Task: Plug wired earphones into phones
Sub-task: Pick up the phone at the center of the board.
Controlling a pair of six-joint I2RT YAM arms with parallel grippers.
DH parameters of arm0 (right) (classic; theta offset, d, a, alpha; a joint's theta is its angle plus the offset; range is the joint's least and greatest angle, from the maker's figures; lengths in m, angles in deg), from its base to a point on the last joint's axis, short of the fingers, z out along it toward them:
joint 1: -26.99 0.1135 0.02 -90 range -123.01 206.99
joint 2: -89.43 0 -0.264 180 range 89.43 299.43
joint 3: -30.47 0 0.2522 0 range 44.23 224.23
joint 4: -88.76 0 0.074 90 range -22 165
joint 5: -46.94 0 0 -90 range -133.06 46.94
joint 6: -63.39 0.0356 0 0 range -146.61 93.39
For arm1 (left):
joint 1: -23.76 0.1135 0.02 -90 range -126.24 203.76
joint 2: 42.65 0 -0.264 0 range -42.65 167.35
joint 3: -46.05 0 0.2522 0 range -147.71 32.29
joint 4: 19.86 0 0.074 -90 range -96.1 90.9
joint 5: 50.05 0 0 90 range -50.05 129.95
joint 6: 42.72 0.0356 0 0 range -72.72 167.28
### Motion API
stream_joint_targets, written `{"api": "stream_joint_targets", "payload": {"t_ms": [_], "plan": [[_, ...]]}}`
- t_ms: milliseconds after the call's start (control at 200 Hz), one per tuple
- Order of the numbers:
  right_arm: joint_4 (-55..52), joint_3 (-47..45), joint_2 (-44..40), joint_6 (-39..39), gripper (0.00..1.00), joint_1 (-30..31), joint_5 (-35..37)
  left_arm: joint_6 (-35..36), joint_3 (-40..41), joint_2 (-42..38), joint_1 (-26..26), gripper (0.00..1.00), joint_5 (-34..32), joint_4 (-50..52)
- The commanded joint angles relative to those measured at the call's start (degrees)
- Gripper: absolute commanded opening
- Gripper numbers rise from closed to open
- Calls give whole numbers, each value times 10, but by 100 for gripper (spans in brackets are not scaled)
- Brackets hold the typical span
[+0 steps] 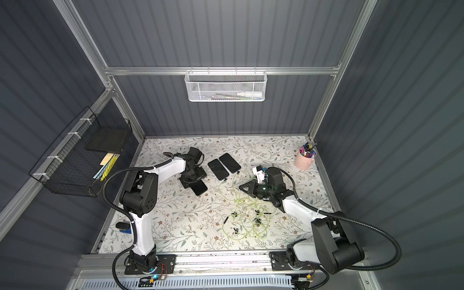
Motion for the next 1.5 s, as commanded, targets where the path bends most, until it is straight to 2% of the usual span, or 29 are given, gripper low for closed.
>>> {"api": "stream_joint_targets", "payload": {"t_ms": [0, 115, 300, 400, 620, 655, 940, 1066, 1201, 1316, 1421, 1496], "plan": [[-16, -2, -3, -16, 0, 3, -3, -2, 20, 45, -2, 84, -7, 4], [-18, 2, 8, -19, 0, 4, -8, 9, 42, 54, -2, 81, -24, 13], [-41, 16, 15, -32, 0, 8, -7, 17, 62, 45, -2, 84, -12, 9], [-42, 25, 24, -34, 0, 10, -9, 27, 62, 44, -3, 82, -13, 21], [-41, 35, 41, -36, 0, 11, -18, 56, 31, 82, -5, 81, -3, 81], [-40, 36, 42, -36, 0, 11, -20, 62, 5, 90, -6, 81, -4, 94], [-40, 37, 59, -49, 2, 13, -24, 44, 8, 108, -6, 72, -1, 105], [-82, 44, 53, -79, 3, 24, -7, 33, 4, 87, -6, 70, 27, 107], [-111, 50, 41, -120, 3, 44, 17, 45, -20, 29, -5, 68, 68, 146], [-105, 53, 56, -156, 3, 46, 20, 45, -46, -20, -2, 67, 109, 179], [-65, 57, 61, -150, 3, 57, 7, 44, -77, -49, 1, 66, 140, 206], [-52, 66, 56, -152, 2, 84, 22, 35, -91, -69, 7, 64, 164, 212]]}}
